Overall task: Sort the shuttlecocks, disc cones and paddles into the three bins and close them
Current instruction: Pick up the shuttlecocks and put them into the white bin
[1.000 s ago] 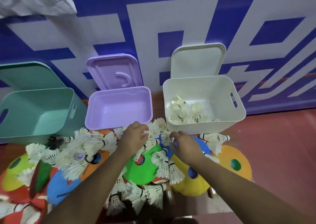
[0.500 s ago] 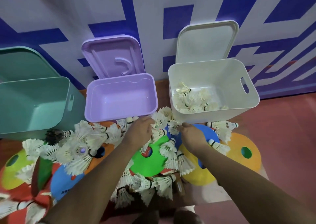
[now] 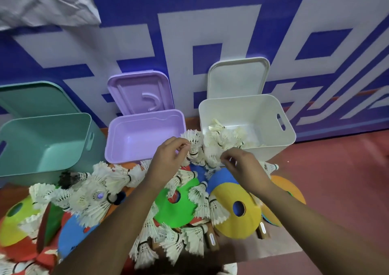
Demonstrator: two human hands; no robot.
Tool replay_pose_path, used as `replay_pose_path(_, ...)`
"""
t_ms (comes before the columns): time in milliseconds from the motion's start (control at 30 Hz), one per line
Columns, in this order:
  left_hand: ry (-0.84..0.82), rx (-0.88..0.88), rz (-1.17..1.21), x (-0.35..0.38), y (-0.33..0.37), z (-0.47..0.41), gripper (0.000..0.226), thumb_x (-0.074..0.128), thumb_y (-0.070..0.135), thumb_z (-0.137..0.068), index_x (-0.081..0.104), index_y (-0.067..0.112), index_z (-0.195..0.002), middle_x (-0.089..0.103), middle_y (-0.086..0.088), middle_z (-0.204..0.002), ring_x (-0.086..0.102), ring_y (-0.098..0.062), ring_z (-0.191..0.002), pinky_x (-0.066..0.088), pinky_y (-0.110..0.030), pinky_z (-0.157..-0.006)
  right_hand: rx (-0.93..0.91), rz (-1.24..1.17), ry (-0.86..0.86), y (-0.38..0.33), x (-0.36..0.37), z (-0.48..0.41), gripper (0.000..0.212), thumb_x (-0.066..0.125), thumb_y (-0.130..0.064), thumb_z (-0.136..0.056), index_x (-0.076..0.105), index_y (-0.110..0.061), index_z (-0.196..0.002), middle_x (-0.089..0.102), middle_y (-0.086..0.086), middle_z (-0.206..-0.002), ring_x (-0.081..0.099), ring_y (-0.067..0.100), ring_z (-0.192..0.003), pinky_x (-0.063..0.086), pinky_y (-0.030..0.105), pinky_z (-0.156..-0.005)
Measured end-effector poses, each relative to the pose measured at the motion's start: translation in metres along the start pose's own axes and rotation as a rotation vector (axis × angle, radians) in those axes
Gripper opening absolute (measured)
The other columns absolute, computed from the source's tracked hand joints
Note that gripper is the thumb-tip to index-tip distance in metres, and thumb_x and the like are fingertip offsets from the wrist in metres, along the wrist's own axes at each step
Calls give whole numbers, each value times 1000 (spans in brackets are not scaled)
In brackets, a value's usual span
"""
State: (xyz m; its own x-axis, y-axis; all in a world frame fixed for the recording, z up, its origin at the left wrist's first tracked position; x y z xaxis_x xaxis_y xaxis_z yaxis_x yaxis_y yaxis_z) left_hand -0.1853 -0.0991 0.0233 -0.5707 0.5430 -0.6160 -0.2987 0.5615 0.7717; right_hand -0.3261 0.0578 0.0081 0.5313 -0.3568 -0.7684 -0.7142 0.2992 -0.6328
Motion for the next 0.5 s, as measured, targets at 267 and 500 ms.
replay_pose_path(267, -15, -3, -59, 62, 32, -64, 11, 59, 22, -91, 69, 20, -91, 62, 2, -86, 55, -6, -74, 43, -19, -70, 206, 176, 212, 67, -72, -27, 9, 56, -11, -89, 65, -11, -87, 64, 4, -87, 59, 23, -75, 49, 36, -68)
replay_pose_path(500, -197, -102, -166, 124, 19, -84, 36, 57, 16, -89, 60, 22, -125, 63, 0, -98, 58, -16, -90, 45, -24, -84, 361, 162, 67, 120, -48, -40, 33, 47, -11, -90, 63, -16, -119, 66, 10, -106, 62, 29, -96, 51, 36, -77)
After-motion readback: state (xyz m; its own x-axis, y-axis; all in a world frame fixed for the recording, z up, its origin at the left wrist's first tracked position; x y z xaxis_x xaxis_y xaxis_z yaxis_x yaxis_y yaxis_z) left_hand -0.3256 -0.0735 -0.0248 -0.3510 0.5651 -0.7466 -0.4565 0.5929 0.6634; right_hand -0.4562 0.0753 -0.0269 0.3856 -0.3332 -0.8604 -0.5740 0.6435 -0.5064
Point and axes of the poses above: each hand's wrist, its own z-axis away from the middle knuckle, its own x-axis out of the palm, y = z × x, the point moved 8 cm from there along -z, towards the middle knuckle
